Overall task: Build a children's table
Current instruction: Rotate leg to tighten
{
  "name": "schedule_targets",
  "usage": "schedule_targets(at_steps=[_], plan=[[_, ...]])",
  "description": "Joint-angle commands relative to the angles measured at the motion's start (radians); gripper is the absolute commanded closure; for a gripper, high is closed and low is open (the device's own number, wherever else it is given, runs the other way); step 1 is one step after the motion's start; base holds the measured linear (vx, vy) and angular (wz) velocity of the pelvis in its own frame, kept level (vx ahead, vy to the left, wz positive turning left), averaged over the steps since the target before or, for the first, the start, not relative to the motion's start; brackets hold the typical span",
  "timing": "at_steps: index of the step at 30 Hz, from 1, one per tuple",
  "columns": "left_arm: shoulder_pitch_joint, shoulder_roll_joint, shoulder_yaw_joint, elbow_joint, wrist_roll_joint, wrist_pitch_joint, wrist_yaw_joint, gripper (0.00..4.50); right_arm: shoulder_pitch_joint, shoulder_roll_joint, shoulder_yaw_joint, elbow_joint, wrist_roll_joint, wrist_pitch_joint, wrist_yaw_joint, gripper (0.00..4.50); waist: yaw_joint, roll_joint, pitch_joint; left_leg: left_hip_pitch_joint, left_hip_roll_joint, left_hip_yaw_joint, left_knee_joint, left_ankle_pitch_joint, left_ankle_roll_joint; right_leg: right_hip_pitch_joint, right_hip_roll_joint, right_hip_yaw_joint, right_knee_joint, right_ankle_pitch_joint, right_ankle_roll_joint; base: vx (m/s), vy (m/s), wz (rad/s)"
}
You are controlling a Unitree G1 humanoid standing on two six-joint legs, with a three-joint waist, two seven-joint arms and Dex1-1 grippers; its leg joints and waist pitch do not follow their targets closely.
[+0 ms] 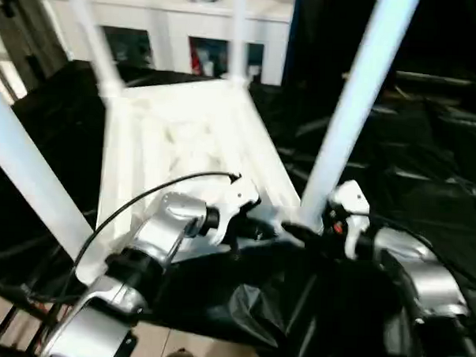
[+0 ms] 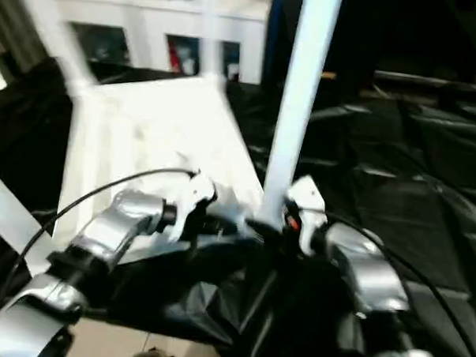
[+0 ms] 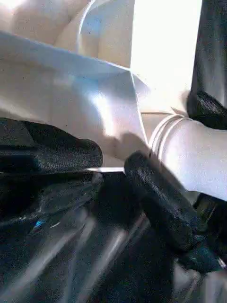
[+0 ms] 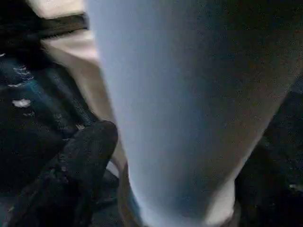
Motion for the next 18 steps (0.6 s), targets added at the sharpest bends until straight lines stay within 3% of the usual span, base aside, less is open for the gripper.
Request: schedule_targets(at_steps=[1, 5, 11, 18], plan=[[-0.013, -0.012, -0.025, -0.089, -0.062, -0.016, -0.094, 4.5, 0.005, -0.014, 0.043, -0.04, 0.038, 0.026, 0.084, 0.76, -0.001, -0.019, -0.058, 0.017, 0.061, -0.016, -0.073, -0.209, 0.081, 0.047, -0.067, 0.042, -0.069, -0.169, -0.23, 0.0, 0.0, 0.0], [0.011, 0.048, -0.039, -0.132, -0.066, 0.001, -0.165, 4.5, 0.02, -0.069, 0.065, -0.082, 0.053, 0.046, 0.185, 0.76, 0.006, -0.017, -0.056, 0.02, 0.063, -0.017, -0.075, -0.236, 0.062, 0.042, -0.069, 0.045, -0.074, -0.212, -0.221, 0.0, 0.0, 0.0], [0.026, 0.092, -0.042, -0.152, -0.068, 0.006, -0.207, 4.5, 0.028, -0.105, 0.095, -0.109, 0.053, 0.071, 0.241, 0.76, 0.017, -0.017, -0.056, 0.02, 0.062, -0.017, -0.074, -0.216, 0.059, 0.041, -0.069, 0.045, -0.07, -0.192, -0.222, 0.0, 0.0, 0.0], [0.034, 0.12, -0.043, -0.176, -0.075, 0.021, -0.222, 4.5, 0.024, -0.103, 0.104, -0.11, 0.053, 0.089, 0.253, 1.46, 0.019, -0.017, -0.055, 0.021, 0.061, -0.017, -0.075, -0.22, 0.05, 0.04, -0.067, 0.045, -0.069, -0.189, -0.226, 0.0, 0.0, 0.0]])
